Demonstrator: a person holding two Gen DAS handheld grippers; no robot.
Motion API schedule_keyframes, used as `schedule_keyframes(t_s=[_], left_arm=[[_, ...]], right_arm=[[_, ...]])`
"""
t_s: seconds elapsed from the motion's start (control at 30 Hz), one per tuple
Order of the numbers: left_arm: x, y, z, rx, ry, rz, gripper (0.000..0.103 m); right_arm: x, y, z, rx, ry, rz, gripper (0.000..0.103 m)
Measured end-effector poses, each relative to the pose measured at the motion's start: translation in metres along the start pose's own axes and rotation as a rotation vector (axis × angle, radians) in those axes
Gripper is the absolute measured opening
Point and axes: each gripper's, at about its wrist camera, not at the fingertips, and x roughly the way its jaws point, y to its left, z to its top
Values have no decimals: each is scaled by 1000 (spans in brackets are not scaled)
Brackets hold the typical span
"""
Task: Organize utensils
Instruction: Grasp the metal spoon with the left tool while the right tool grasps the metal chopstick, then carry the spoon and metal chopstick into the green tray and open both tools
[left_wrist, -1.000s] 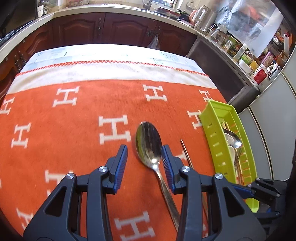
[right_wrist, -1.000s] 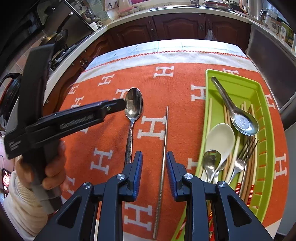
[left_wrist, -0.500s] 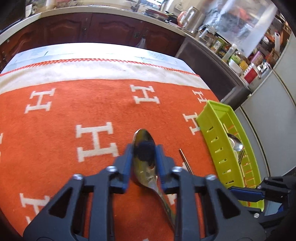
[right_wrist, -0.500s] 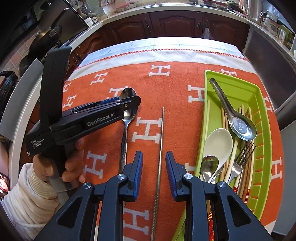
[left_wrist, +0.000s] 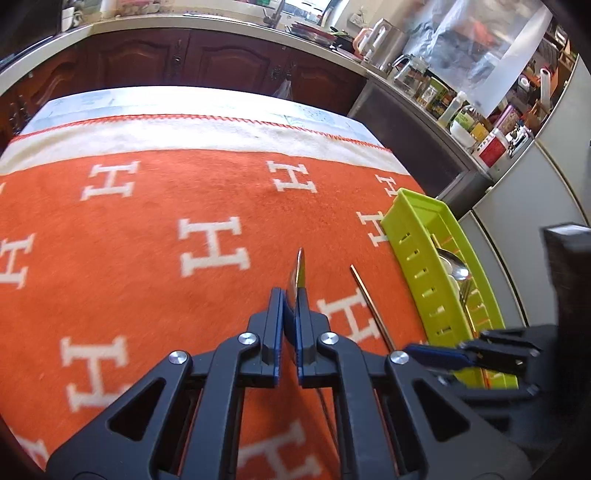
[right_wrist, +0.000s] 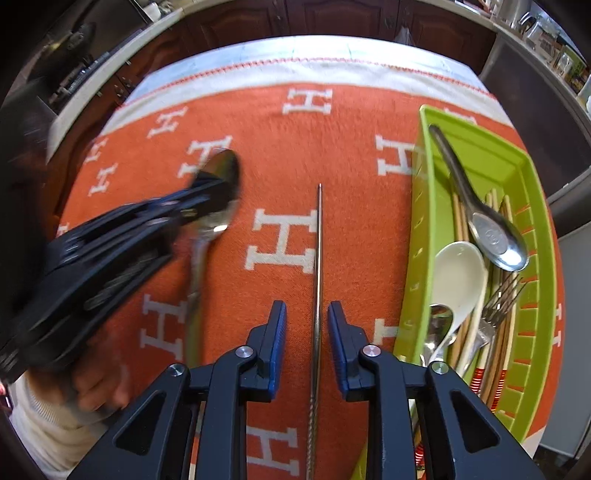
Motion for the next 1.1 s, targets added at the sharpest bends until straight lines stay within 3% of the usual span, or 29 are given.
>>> schedule_keyframes(t_s=[0.2, 0.33, 0.5, 0.63, 0.77, 1.1], left_arm=[[-29, 18, -19, -51, 6, -15, 3], [-37, 27, -30, -76, 16, -24, 3], [-44, 32, -42, -102, 20, -35, 3], [-48, 33, -44, -115, 19, -40, 3], [-56, 38, -49, -132, 18, -40, 3], [-70, 39, -55, -141, 7, -40, 3]], right_arm=[[11, 8, 7, -38, 13, -96, 20], [13, 12, 15, -52, 35, -110, 20], [19, 12, 29, -9, 72, -51, 18], [19, 17, 29, 14, 61, 23, 14], [18, 29, 28, 17, 35, 32, 14], [10, 31, -23, -72, -44, -3, 14]])
